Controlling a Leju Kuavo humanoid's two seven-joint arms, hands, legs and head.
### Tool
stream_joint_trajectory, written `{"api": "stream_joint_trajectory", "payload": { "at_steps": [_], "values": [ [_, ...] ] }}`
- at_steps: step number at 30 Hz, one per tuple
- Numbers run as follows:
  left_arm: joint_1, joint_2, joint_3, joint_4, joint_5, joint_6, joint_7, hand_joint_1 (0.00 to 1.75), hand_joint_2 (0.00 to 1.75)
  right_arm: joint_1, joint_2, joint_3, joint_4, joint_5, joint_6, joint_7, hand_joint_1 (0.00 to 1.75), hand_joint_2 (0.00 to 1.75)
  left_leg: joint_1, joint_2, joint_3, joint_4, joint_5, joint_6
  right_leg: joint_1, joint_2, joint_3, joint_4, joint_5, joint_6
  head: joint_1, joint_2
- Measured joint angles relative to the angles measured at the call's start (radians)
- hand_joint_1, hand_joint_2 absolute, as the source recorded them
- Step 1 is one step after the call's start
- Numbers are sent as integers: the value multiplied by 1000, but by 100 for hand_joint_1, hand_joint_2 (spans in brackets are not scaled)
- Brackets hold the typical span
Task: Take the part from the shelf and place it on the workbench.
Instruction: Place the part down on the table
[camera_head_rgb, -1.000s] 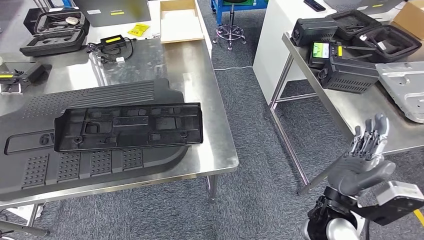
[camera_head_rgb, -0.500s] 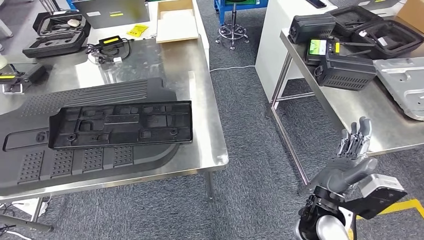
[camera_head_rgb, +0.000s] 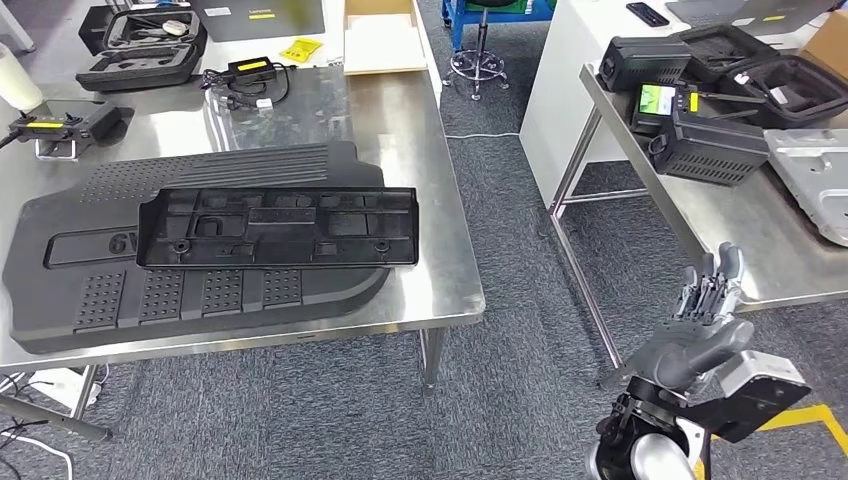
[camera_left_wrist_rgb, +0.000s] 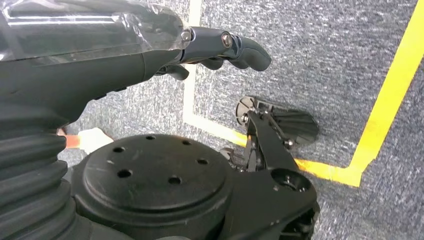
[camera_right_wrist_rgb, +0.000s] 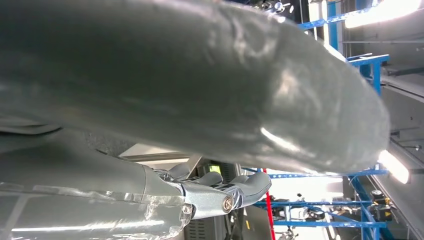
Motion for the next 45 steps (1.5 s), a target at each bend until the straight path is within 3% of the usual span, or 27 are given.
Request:
{"api": "stream_joint_trajectory", "payload": {
  "at_steps": [2,3,5,7,8,10,12,13,14,17,19,21,23,25,27,28,29,30,33,35,37,39,42,43,44,45],
  "values": [
    [0,0,0,0,1,1,1,0,175,-6,2,0,4,0,1,0,0,0,-2,-1,-5,4,2,-3,6,5,83,-144,46,-15,1,0],
    [-1,0,0,1,2,3,2,0,175,-9,2,0,6,0,1,0,0,0,-3,-1,-6,5,4,-7,10,7,108,-193,57,-20,1,0],
    [-1,0,0,1,6,6,5,0,175,-11,3,0,9,-1,1,-1,0,0,-2,-1,-9,5,11,-18,15,7,120,-222,61,-23,0,0],
    [-1,0,0,2,8,7,9,0,175,-11,5,0,13,-3,1,-3,0,0,-2,-1,-12,11,7,-31,11,4,117,-232,72,-32,0,0],
    [-1,0,0,2,9,7,12,0,175,-11,7,0,15,-4,1,-6,0,0,-3,-2,-19,29,-10,-36,8,2,115,-238,79,-38,-3,0],
    [-1,1,0,4,9,7,17,0,175,-10,12,0,19,-6,2,-12,0,0,1,-1,-54,121,-79,-47,4,-5,104,-242,89,-48,-11,0],
    [0,1,0,6,9,7,18,0,175,-9,15,0,23,-8,3,-15,0,0,7,-1,-97,245,-144,-56,3,-8,89,-236,95,-51,-17,0],
    [0,1,0,6,9,7,18,0,175,-8,17,0,26,-9,3,-15,0,0,9,-1,-102,277,-153,-60,3,-10,81,-231,97,-50,-18,0],
    [0,2,0,6,9,7,19,0,175,-8,18,0,28,-10,3,-16,0,0,12,-1,-88,270,-141,-63,1,-11,74,-226,98,-48,-18,0],
    [0,3,0,7,9,7,21,0,175,-8,23,0,34,-11,3,-16,0,0,19,0,22,93,-66,-67,-2,-12,55,-204,97,-40,-20,0],
    [-1,3,0,8,9,7,21,0,175,-9,25,0,36,-11,4,-17,0,0,16,-2,53,21,-51,-61,-1,-11,44,-191,99,-26,-21,0],
    [0,4,0,10,10,5,18,0,175,-10,27,0,41,-11,7,-18,0,0,13,-3,45,15,-48,-47,0,-10,39,-189,107,-11,-19,0],
    [0,4,0,11,13,2,15,0,175,-10,28,0,46,-11,12,-19,0,0,15,-1,38,9,-38,-29,-3,-7,30,-176,92,2,-16,0],
    [0,4,0,11,15,0,13,0,175,-13,28,0,50,-12,17,-19,0,0,15,2,27,5,-26,-12,-6,-4,0,-99,26,8,-9,0],
    [0,4,0,12,17,-2,9,0,175,-14,29,0,55,-14,24,-19,0,0,11,2,13,5,-17,-4,-6,-3,-41,24,-44,12,-1,0],
    [0,4,0,12,18,-2,7,0,175,-14,29,0,58,-15,29,-19,0,0,8,2,7,6,-12,-3,-6,-3,-48,61,-56,12,0,0],
    [0,4,0,12,19,-3,5,0,175,-14,29,0,61,-15,34,-20,0,0,6,2,1,7,-9,-2,-6,-2,-40,66,-48,10,2,0],
    [0,5,0,13,20,-3,5,0,175,-15,29,0,63,-16,39,-21,0,0,5,2,-3,8,-5,-3,-5,-2,-13,31,-24,6,3,0],
    [0,5,0,14,22,-4,2,0,175,-19,29,0,66,-16,47,-23,0,0,1,1,-12,12,3,-10,4,1,103,-163,45,-14,6,0],
    [0,4,0,14,22,-5,0,0,175,-21,30,0,66,-16,55,-23,0,0,1,2,-16,12,10,-21,10,3,128,-217,51,-21,6,0],
    [0,5,0,15,22,-5,2,0,175,-22,32,0,67,-16,62,-23,0,0,3,1,-18,13,15,-34,9,1,124,-226,61,-28,6,0],
    [0,6,0,15,22,-5,5,0,175,-23,36,0,68,-20,66,-26,0,0,3,0,-31,48,-20,-45,4,-3,116,-235,76,-41,0,0],
    [1,8,0,16,21,-4,5,0,175,-24,41,0,71,-28,70,-32,0,0,7,0,-86,213,-134,-57,3,-9,93,-233,91,-54,-13,0],
    [0,9,0,16,20,-4,5,0,175,-23,42,0,72,-31,71,-33,0,0,9,0,-96,258,-153,-61,4,-10,85,-229,93,-54,-14,0],
    [0,10,0,16,20,-3,5,0,175,-23,43,0,73,-33,72,-34,0,0,11,0,-89,270,-151,-64,3,-11,76,-224,96,-53,-15,0],
    [0,12,0,16,20,-3,5,0,175,-23,44,0,74,-34,72,-35,0,0,13,1,-65,246,-133,-65,2,-11,68,-217,97,-52,-15,0]
  ]
}}
